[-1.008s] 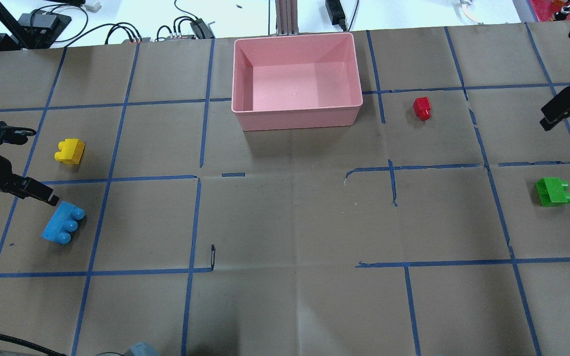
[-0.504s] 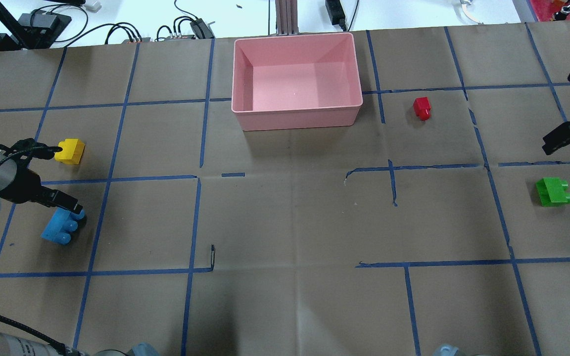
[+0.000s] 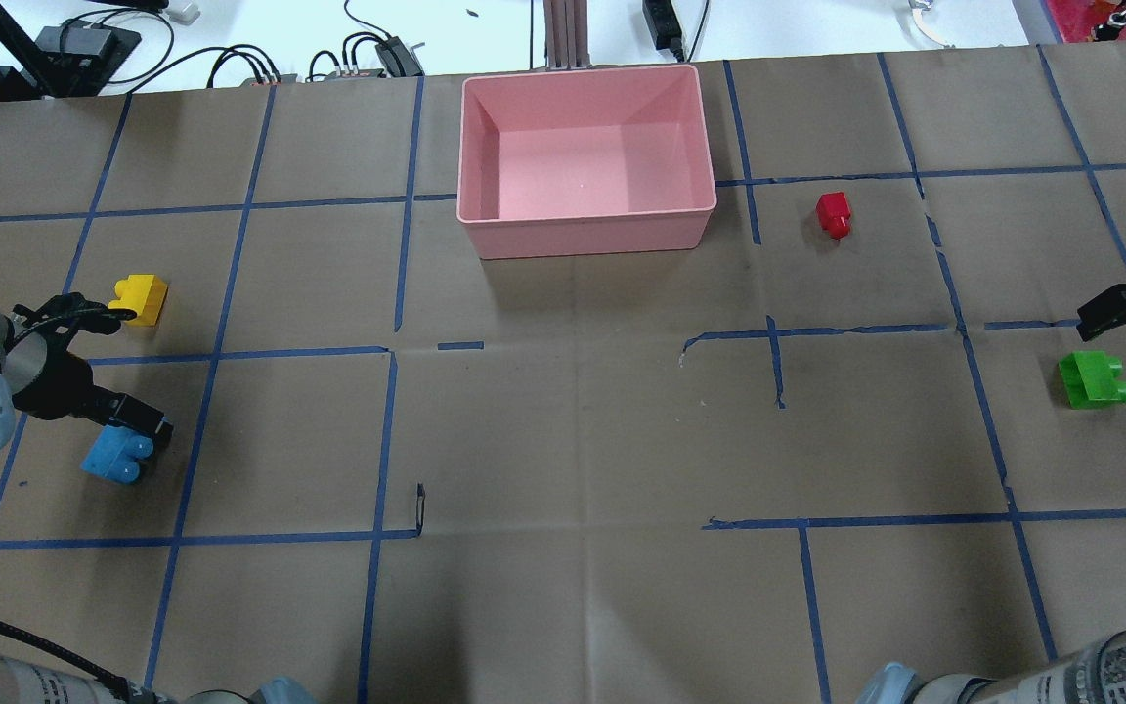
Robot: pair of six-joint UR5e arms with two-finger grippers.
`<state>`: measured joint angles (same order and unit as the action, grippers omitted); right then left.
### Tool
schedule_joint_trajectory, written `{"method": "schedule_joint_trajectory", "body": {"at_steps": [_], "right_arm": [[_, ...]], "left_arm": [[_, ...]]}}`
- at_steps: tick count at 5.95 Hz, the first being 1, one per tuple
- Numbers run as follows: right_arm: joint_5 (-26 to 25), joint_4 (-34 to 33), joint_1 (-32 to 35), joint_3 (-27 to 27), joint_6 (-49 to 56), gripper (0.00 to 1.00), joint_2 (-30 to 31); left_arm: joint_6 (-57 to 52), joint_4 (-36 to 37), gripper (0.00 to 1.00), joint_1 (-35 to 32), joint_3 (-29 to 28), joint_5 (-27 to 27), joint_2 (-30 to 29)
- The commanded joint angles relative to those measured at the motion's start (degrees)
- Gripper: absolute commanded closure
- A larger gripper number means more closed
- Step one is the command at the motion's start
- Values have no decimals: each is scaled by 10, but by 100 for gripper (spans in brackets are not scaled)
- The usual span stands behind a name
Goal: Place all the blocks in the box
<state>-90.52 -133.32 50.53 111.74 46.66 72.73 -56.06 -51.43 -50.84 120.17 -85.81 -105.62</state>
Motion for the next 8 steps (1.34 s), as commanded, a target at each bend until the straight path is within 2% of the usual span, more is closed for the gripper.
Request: {"method": "schedule_joint_trajectory", "body": {"at_steps": [1,2,3,4,5,6,7,8], "right_arm": [[-4,-40,-4,36,0,0,-5],[-6,-41,-4,36,0,0,-10],[-9,-41,-7,37,2,0,-10],[-9,-36,-14,39,2,0,-14],[-9,-36,-16,44,2,0,-14],[-9,-36,-17,48,2,0,-16],[-9,-37,-17,48,2,0,-22],[-8,-40,-17,46,2,0,-24]], "left_arm": [[-5,-2,1,2,1,-2,0],[-6,-2,5,2,1,-1,-8],[-10,2,16,5,0,-1,-19],[-16,3,38,7,-2,-3,-19],[-15,4,57,7,-5,-42,-16],[-14,5,72,7,-5,-48,-10],[-11,6,82,5,-9,-47,-5],[1,-1,88,0,-39,-48,4]]}}
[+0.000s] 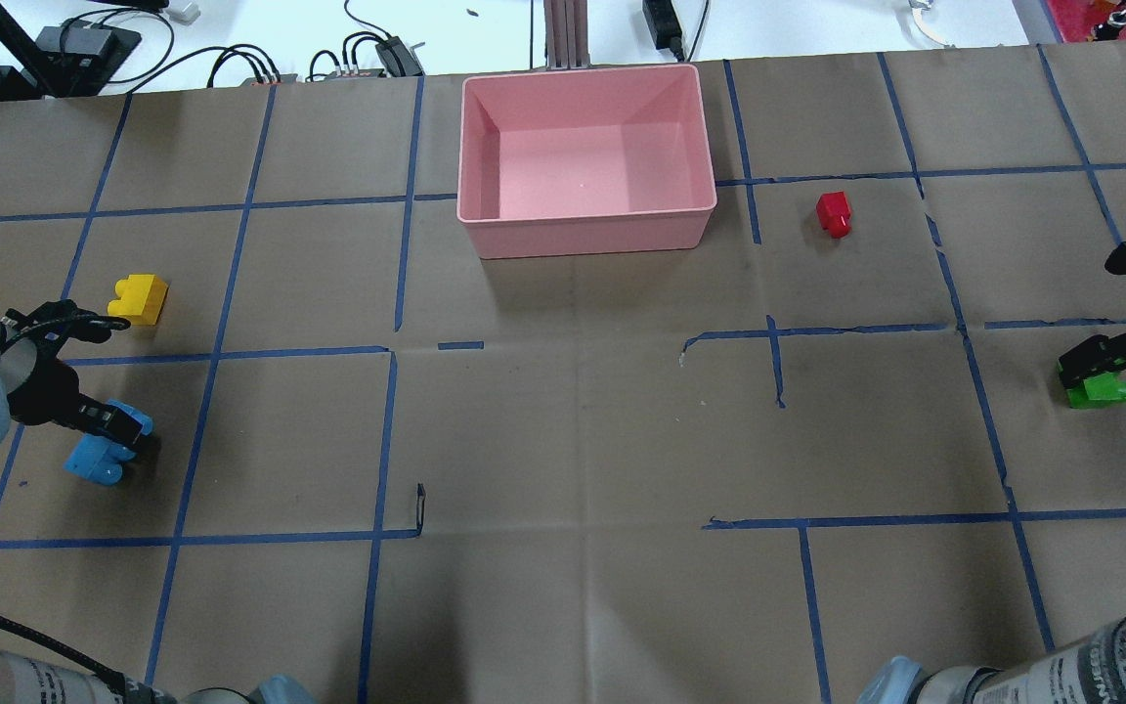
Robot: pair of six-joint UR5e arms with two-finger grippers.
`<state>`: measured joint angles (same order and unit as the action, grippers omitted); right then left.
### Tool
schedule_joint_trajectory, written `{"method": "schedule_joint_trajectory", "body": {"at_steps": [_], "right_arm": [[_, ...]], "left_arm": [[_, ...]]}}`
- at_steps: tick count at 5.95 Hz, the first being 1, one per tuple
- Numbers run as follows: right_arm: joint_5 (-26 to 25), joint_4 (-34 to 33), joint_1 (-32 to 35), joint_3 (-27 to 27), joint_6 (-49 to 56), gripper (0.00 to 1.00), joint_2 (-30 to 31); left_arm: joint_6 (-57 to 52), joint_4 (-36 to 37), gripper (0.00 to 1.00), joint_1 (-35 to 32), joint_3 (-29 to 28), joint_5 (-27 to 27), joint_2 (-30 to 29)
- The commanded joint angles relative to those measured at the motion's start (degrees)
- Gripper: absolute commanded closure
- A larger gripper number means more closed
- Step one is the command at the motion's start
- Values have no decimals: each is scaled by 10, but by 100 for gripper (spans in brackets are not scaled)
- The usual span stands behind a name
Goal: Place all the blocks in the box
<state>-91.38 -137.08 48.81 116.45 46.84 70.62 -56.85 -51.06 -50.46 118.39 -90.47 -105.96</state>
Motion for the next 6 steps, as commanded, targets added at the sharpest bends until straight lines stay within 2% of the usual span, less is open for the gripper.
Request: {"method": "schedule_joint_trajectory", "body": {"at_steps": [1,2,3,4,5,6], "right_arm": [[3,-3,0,-2,0,0,-4],[3,-3,0,-3,0,8,-4],[-5,3,1,1,0,35,2],[-35,6,1,0,1,63,0],[-37,29,1,-3,4,84,1],[-37,44,1,-10,14,91,7]], "left_arm": [[20,-12,91,-19,-69,-1,13],[45,-60,93,-58,-132,2,15],[113,-133,94,-97,-221,10,2],[207,-176,95,-152,-289,33,-15],[325,-181,95,-213,-337,37,-46],[440,-181,95,-285,-399,45,-93]]}}
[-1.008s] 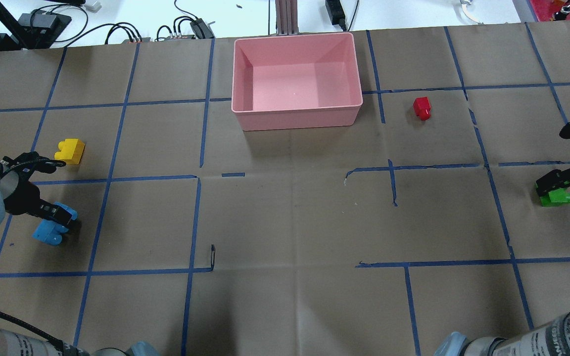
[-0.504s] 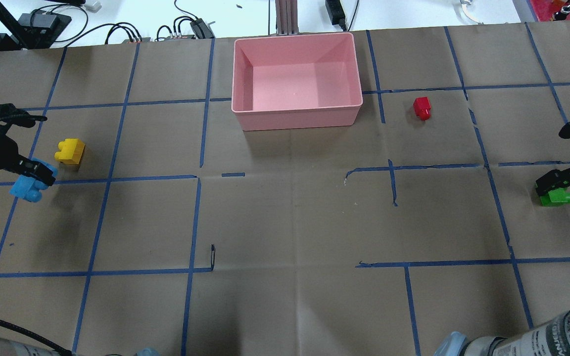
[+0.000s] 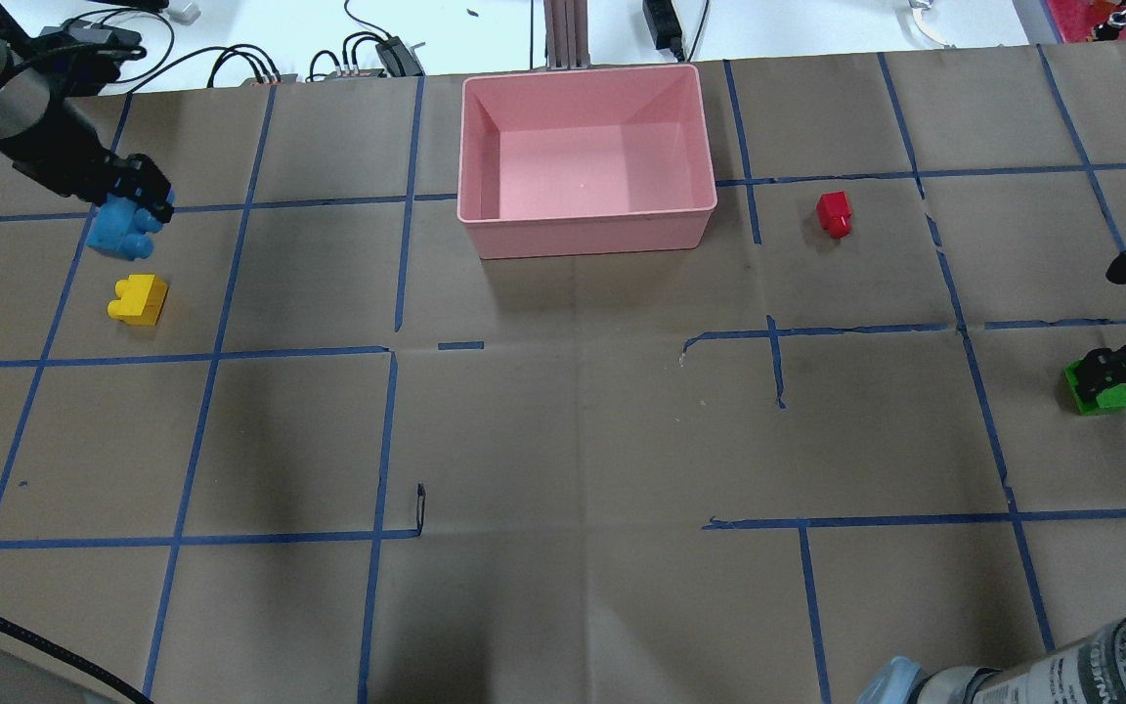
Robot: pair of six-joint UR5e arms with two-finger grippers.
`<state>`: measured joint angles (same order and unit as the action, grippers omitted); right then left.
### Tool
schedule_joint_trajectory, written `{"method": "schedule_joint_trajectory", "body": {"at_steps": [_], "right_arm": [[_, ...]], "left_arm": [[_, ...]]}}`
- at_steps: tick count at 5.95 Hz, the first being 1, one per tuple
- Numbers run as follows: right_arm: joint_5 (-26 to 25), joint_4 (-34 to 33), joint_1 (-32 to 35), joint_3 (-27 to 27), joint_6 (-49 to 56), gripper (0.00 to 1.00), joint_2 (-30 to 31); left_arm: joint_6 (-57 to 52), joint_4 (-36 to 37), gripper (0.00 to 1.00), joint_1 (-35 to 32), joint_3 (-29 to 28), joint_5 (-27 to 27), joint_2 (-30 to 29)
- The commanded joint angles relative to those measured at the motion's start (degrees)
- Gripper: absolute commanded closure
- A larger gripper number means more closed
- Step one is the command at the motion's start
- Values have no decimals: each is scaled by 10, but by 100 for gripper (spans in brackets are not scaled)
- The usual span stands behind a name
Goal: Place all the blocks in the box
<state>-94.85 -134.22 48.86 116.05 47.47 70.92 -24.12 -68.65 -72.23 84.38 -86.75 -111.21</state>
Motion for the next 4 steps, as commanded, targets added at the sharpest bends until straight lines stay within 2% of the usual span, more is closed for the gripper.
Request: {"method": "schedule_joint_trajectory", "body": {"at_steps": [1,3,4], "right_arm": [[-2,18,5,-24,7,91,11],[5,75,21,-96,9,96,33],[28,91,47,-142,36,96,31]], "left_arm": [[198,-6,95,-127,-131,7,-90],[369,-31,95,-249,-288,5,-199],[397,-38,95,-272,-325,8,-242]]}}
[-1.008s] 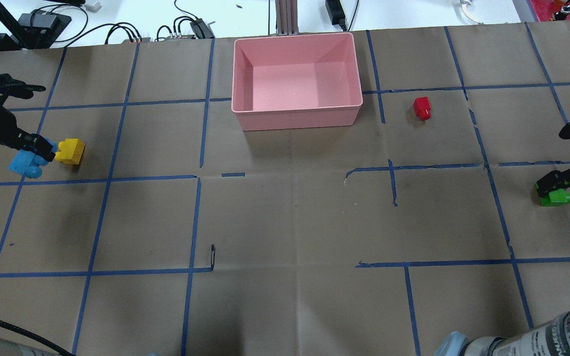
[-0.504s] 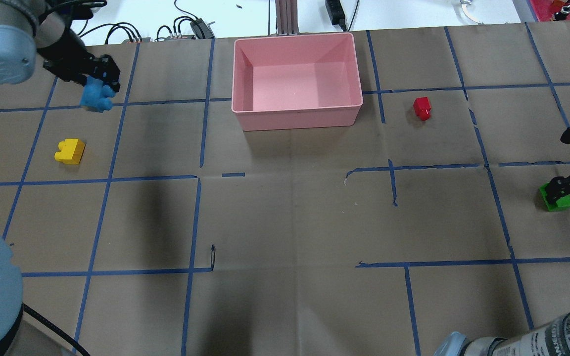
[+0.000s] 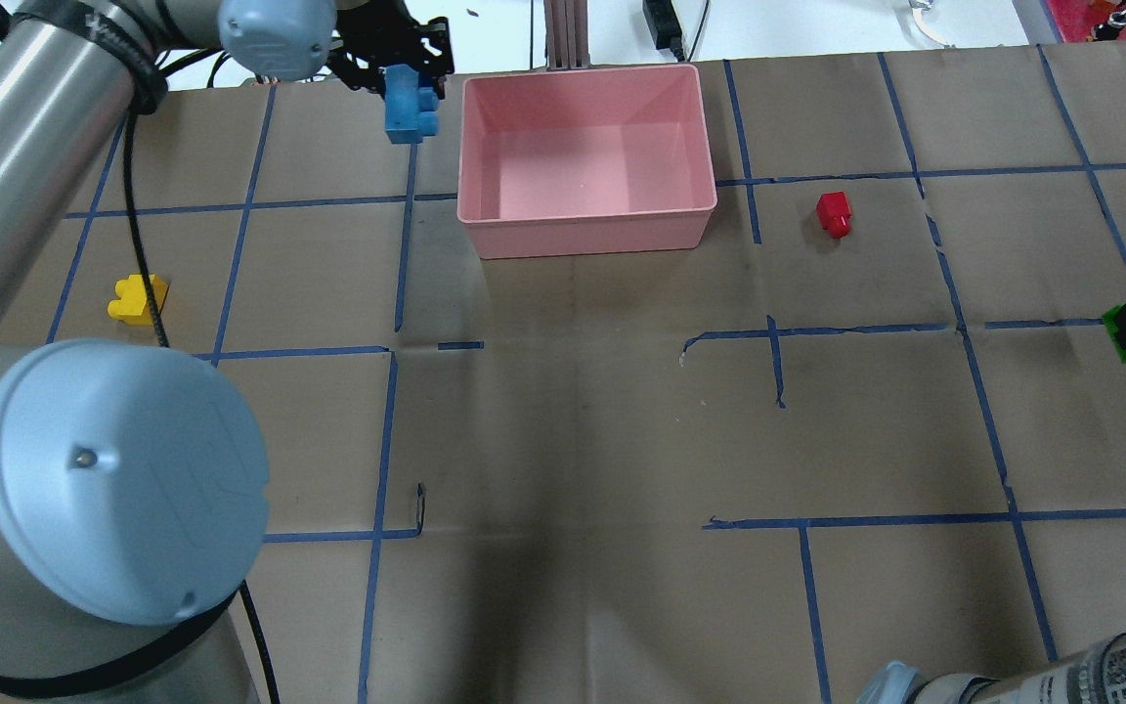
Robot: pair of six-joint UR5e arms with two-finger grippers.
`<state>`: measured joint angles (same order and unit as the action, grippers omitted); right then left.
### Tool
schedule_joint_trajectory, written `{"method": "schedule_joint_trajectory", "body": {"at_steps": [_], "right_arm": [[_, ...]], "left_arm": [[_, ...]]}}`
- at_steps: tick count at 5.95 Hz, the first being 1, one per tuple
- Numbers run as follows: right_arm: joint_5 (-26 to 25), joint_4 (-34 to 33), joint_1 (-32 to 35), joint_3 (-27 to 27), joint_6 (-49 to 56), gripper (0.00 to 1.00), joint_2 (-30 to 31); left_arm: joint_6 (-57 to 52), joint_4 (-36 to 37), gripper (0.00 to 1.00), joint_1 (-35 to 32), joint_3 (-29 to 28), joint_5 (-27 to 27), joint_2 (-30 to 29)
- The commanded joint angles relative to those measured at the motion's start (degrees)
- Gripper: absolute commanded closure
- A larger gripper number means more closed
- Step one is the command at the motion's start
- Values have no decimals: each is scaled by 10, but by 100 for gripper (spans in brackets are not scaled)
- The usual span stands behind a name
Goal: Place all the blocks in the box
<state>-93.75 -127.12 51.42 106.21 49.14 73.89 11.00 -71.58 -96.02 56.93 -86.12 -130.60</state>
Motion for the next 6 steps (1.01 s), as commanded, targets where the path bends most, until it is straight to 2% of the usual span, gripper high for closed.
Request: {"method": "schedule_joint_trajectory", "body": {"at_steps": [1,2,3,4,5,6], "right_arm": [[49,41,51,-81,31,96,1],[51,45,94,-100,40,96,4],[108,46,129,-119,51,95,2],[126,50,140,-123,52,97,4],[151,49,168,-139,80,98,2],[152,50,176,-152,88,97,-3]], "left_arm": [[59,-3,95,-38,-53,17,-72],[80,-1,90,-44,-51,17,-77],[90,0,72,-54,-50,15,-81],[128,22,51,-62,-49,12,-82],[128,44,2,-64,-46,10,-78],[128,43,0,-64,-46,9,-69]]}}
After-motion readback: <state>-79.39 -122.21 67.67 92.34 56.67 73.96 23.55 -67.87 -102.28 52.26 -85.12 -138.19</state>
